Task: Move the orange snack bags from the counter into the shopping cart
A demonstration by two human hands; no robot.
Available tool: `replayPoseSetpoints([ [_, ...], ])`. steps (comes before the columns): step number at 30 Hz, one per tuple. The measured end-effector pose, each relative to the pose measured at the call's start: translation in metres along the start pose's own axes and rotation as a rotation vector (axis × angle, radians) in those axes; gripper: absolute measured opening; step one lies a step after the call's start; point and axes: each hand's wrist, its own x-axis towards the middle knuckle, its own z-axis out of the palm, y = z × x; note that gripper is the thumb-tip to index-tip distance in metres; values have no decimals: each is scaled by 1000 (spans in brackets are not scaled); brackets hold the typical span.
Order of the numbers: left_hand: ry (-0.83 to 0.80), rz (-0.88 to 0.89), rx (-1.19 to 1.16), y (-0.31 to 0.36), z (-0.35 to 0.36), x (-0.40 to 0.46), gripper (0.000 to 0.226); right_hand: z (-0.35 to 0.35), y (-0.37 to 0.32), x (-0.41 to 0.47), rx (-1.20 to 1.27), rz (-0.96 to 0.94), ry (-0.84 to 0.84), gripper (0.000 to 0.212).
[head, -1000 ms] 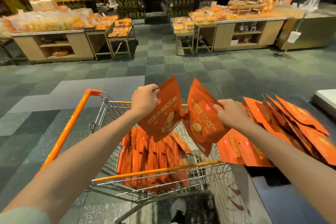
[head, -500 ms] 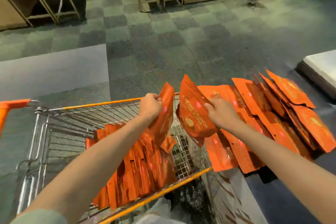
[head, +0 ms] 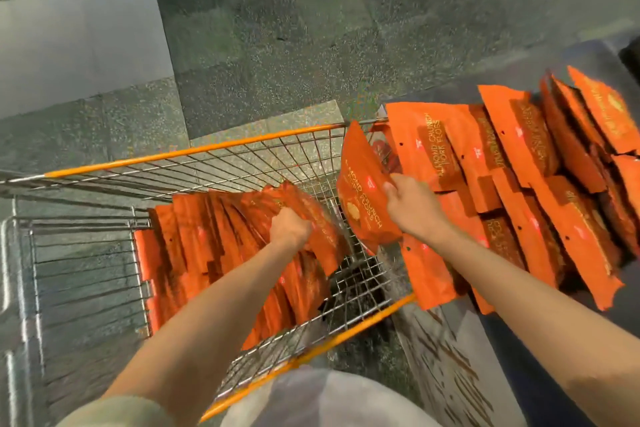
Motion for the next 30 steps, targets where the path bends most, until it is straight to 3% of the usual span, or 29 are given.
replayPoseSetpoints([
  [3, -91, -22, 87, -14, 13, 8, 22, 25, 4, 11, 3, 19, -43, 22],
  [8, -220, -73, 159, -28, 30, 16, 17, 73, 12, 29, -30, 95, -140, 23],
  [13, -329, -127, 85, -46, 37, 26, 21, 105, 18, 40, -60, 100, -166, 22],
  [18, -315, -143, 38, -56, 35, 32, 14, 128, 13, 53, -144, -23, -52, 22],
  [21, -305, -126, 40, -64, 40, 30, 11, 149, 11, 54, -74, -22, -44, 22],
  [30, -313, -152, -38, -86, 45, 32, 16, 182, -6, 67, 65, 54, -288, 30],
])
